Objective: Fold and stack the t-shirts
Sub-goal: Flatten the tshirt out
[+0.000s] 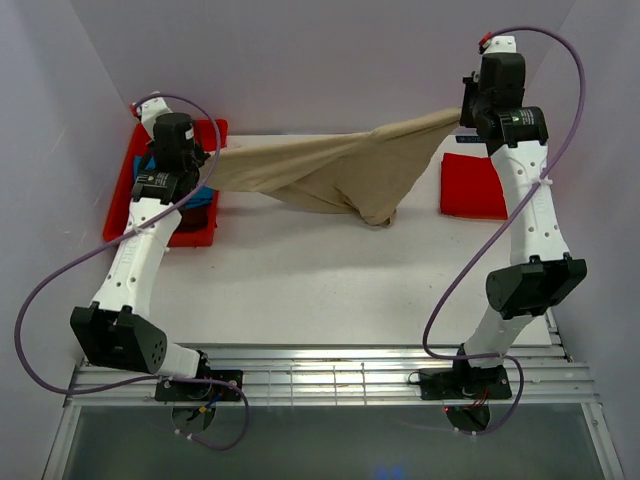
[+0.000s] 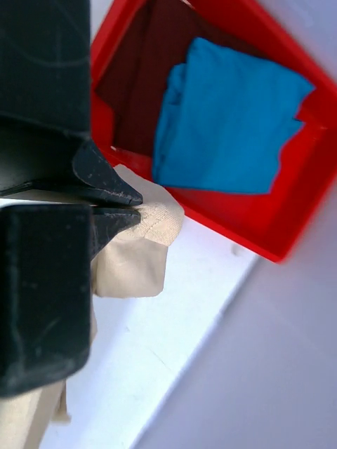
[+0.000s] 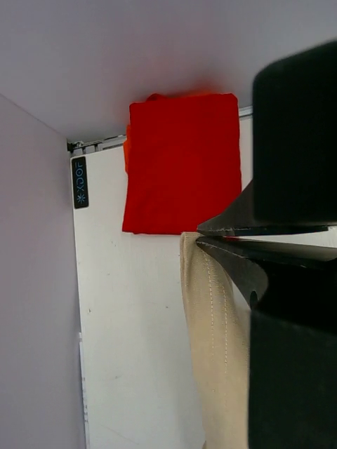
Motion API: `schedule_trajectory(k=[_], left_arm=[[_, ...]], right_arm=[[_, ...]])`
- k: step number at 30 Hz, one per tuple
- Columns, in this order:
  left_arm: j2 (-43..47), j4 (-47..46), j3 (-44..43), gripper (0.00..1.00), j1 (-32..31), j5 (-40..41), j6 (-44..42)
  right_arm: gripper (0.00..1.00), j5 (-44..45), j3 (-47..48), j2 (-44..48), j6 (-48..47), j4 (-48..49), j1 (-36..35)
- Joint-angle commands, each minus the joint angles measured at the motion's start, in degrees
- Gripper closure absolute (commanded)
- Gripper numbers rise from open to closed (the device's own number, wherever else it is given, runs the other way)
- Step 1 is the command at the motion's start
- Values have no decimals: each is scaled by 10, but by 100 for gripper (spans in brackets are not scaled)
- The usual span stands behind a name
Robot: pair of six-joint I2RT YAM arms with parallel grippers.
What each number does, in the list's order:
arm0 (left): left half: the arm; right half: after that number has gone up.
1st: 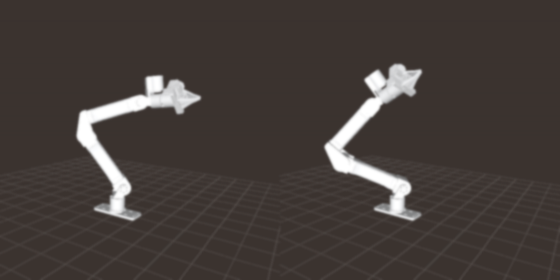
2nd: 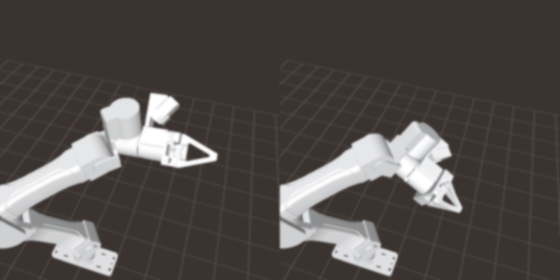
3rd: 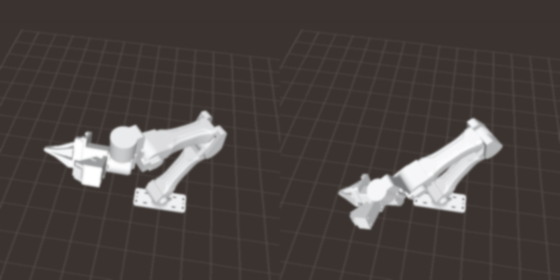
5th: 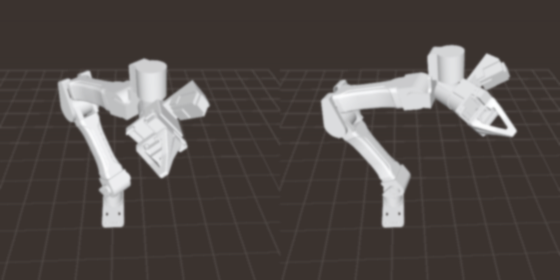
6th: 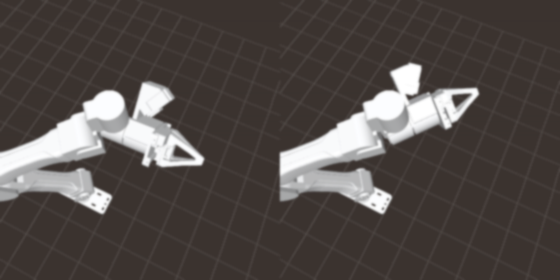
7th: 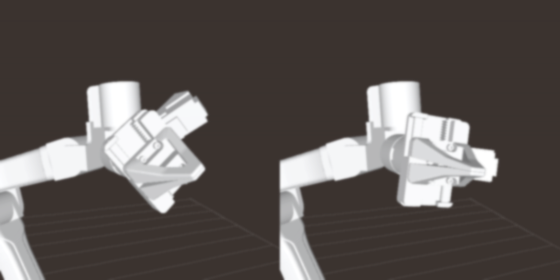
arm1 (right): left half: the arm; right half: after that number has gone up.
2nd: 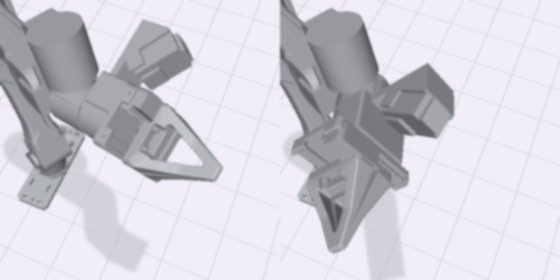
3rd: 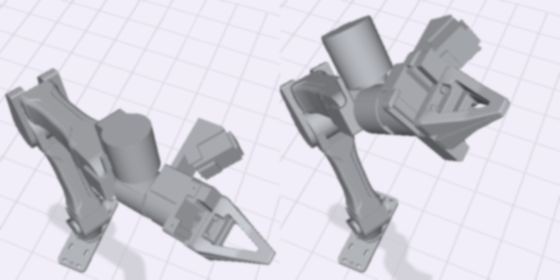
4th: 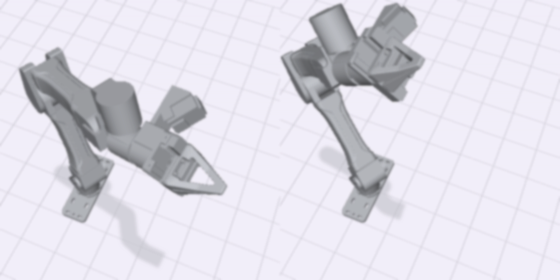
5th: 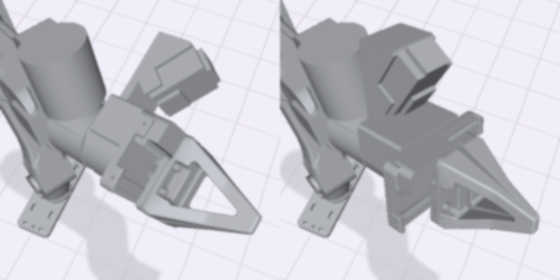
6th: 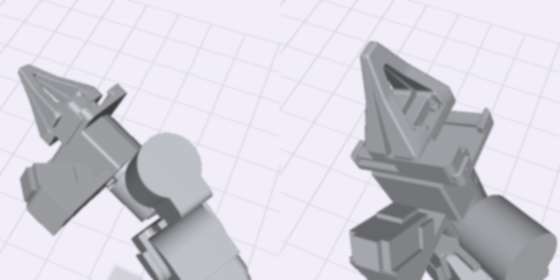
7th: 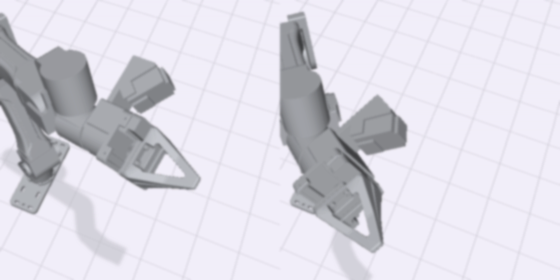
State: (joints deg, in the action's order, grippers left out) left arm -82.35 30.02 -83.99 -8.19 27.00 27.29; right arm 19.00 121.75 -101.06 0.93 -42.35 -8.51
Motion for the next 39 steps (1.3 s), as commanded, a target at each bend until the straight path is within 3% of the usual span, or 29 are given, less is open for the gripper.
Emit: schedule_trajectory(k=[1, 8, 11, 16, 21, 27, 32, 36, 38, 39], left_arm=[[52, 7, -50, 100, 8, 38, -2], [97, 13, -81, 100, 8, -46, -53], [94, 50, -106, 88, 8, -71, -62], [75, 105, -109, 78, 8, -110, -64], [105, 94, 30, 76, 8, -190, -16], [191, 59, 224, 82, 8, -203, 21], [212, 59, 240, 84, 9, -216, 24], [178, 43, 215, 83, 8, -236, 24], [151, 29, 208, 77, 7, -262, 41], [138, 13, 213, 69, 6, -276, 50]], right_arm=[[92, 18, 23, 61, -26, 0, 18], [92, 15, 20, 141, -40, 26, 19], [92, 25, 21, 160, -48, 31, 19], [92, 11, -15, 183, -39, 30, 19], [92, -5, -91, 218, -24, 31, 19], [92, -25, -179, 260, -15, 46, 19], [92, -38, -189, 261, -14, 47, 19], [92, -42, -173, 248, -14, 47, 19], [92, -47, -174, 242, -14, 48, 19], [92, -50, -186, 241, 0, 51, 19]])
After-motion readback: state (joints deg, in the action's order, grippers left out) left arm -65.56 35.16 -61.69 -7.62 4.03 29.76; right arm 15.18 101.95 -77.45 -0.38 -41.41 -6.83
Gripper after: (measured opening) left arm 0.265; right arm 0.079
